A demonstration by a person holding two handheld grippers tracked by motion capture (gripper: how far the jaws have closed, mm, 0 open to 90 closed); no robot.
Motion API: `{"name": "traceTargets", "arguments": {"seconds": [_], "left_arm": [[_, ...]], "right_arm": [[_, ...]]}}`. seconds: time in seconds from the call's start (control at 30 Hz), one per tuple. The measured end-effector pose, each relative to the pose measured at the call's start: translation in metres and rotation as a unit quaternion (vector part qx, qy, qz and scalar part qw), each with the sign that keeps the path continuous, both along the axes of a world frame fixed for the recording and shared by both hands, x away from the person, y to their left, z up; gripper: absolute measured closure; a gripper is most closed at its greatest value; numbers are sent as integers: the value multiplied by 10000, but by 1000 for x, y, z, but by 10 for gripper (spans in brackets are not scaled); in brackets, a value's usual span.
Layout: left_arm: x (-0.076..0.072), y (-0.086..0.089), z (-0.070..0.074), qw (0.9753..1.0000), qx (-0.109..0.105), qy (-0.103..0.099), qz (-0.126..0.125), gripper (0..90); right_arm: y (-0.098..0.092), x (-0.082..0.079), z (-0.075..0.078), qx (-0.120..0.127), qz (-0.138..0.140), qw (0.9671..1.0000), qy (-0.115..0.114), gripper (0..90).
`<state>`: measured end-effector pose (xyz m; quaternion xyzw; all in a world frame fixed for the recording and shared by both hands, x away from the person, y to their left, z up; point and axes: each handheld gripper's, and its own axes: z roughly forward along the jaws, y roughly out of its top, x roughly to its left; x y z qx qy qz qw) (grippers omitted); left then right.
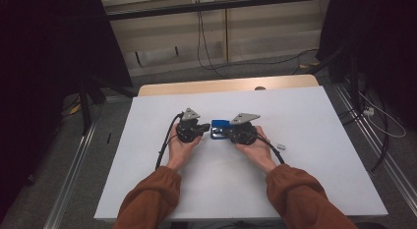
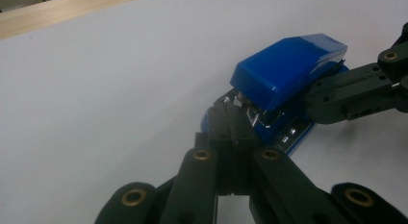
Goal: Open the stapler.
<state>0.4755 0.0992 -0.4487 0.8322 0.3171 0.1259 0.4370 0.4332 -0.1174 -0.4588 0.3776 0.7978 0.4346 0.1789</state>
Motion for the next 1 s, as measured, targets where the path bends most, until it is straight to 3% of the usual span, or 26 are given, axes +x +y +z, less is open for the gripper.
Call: {"name": "traceTargets", "arguments": {"seconds": [0.33,0.47,0.67,1.0], "left_arm": [[-3,-5,-2,9999,140,-41,57,900],[-3,-6,-3,9999,109,-24,78,900],[-3,-6,1,9997,151,-193,79,900],[-5,-7,4,9997,40,-227,57,900]], "right_arm": [[-1,3,-3,-69,22,9998,173,900],[1,2,-2,-152,13,9998,136,900],[1,2,-3,-115,-48,9998,144,900],[0,3,-3,-69,-50,9998,174,900]]}}
